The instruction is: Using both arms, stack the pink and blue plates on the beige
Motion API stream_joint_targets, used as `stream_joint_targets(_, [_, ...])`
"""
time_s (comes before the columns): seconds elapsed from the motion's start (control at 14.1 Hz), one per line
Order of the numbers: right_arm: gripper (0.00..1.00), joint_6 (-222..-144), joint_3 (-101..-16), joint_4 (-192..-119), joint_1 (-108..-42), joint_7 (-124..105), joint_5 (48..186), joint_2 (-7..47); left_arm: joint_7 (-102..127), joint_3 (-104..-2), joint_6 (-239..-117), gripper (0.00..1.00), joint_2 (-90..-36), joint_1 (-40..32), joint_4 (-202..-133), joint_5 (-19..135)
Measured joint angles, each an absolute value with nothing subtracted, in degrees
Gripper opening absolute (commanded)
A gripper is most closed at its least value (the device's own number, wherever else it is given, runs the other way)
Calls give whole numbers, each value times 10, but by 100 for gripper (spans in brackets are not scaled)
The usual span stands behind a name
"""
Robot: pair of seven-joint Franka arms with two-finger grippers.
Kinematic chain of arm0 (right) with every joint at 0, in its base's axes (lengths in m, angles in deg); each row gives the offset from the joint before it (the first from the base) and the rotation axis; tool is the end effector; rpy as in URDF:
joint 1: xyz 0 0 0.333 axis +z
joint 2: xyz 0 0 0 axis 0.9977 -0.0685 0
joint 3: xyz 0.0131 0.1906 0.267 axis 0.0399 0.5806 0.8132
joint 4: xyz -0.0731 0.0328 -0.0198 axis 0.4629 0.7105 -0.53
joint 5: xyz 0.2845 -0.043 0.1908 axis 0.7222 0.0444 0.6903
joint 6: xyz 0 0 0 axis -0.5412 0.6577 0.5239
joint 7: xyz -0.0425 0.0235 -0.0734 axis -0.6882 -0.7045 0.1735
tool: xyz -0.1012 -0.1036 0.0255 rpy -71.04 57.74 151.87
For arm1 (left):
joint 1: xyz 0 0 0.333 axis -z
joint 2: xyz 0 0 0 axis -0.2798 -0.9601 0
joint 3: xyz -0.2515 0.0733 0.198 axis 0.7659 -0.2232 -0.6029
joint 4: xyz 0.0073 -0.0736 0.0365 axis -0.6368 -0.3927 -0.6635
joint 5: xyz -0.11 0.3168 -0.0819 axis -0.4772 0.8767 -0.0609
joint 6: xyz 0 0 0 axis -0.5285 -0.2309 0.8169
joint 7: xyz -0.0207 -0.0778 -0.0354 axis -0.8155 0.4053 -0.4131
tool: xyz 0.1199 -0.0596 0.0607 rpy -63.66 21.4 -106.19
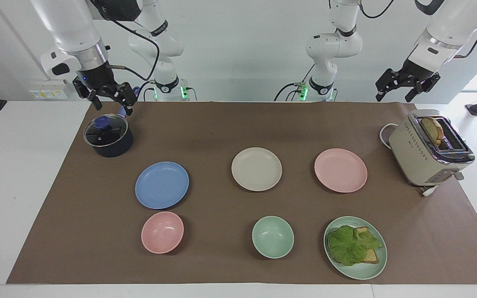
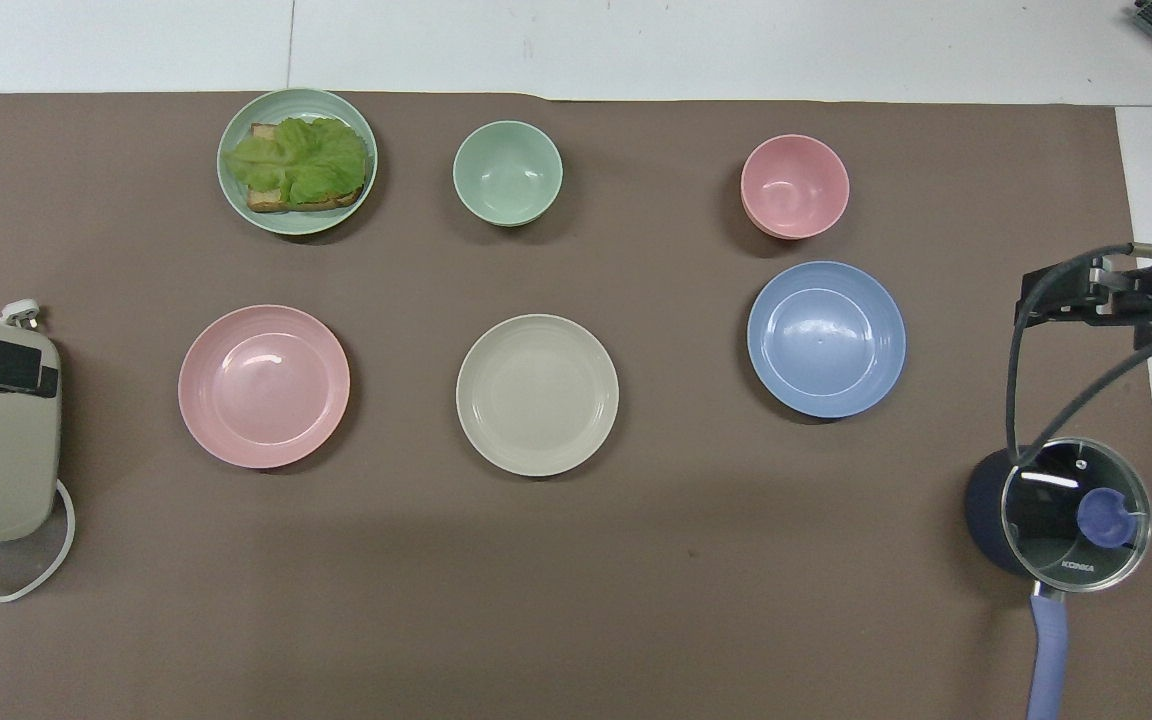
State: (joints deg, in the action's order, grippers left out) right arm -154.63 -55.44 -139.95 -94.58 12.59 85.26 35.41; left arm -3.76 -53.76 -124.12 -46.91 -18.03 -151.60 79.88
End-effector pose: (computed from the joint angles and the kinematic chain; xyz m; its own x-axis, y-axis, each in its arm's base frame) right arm 0.5054 0.0112 0.6083 0.9770 -0.2125 0.0152 -0.2128 -0.9769 0.0181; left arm 0.4591 -0.0166 0.6159 0.9981 -0.0383 -0.0473 -0.0355 -0.9977 0.0578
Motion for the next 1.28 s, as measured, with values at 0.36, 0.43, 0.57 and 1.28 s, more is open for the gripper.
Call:
stream_joint_targets(0.36, [100,-1546,-554,-1400,-946,126,853,354,-36,-541,-1241,100,-468,-182,-1517,799])
stream_joint_targets(0.43, [100,-1546,-554,-1400,-946,126,853,354,-36,-544,-1242,100,-468,-182,-1517,800])
stream_joint_targets(0.57, [100,-1546,-554,-1400,-946,126,853,354,-36,-546,-1250,100,-468,-182,-1517,800])
stream_joint_targets(1.28, [100,-1546,-554,-1400,-946,126,853,354,-36,-548,-1440,100,-503,-188,-1644,801])
